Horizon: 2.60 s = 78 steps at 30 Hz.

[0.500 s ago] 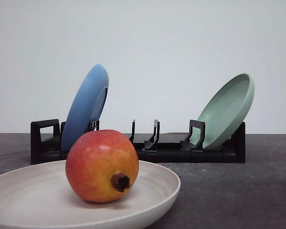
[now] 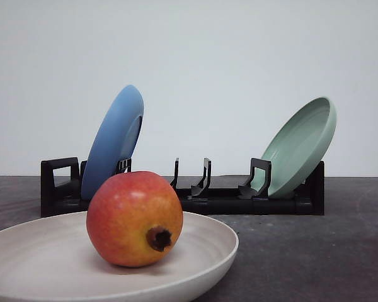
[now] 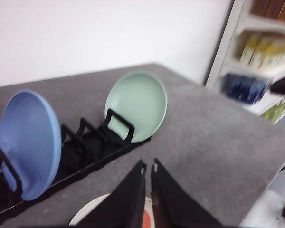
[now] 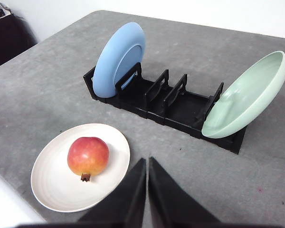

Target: Place pomegranate in white plate

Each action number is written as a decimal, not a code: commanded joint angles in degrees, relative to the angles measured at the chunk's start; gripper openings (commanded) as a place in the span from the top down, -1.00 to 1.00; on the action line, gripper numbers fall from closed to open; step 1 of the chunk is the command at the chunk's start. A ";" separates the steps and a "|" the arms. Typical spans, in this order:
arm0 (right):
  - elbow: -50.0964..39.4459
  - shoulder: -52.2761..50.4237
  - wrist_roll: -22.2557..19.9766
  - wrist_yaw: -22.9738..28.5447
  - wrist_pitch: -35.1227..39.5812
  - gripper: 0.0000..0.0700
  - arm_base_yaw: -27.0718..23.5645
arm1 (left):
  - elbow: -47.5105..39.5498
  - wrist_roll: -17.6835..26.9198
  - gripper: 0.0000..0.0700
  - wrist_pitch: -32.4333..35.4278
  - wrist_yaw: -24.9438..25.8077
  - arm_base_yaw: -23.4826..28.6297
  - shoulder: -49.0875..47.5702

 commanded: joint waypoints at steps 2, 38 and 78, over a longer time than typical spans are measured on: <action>0.48 0.31 0.24 -0.07 0.61 1.00 0.48 | -0.61 0.61 1.00 0.37 -0.28 1.37 -1.41; 0.48 0.31 0.24 -0.09 1.05 1.00 0.48 | -47.08 23.17 1.00 27.30 30.16 79.43 -20.22; -7.26 -0.87 -9.43 2.82 15.19 1.00 -7.69 | -47.06 23.10 1.00 27.32 30.16 79.43 -20.20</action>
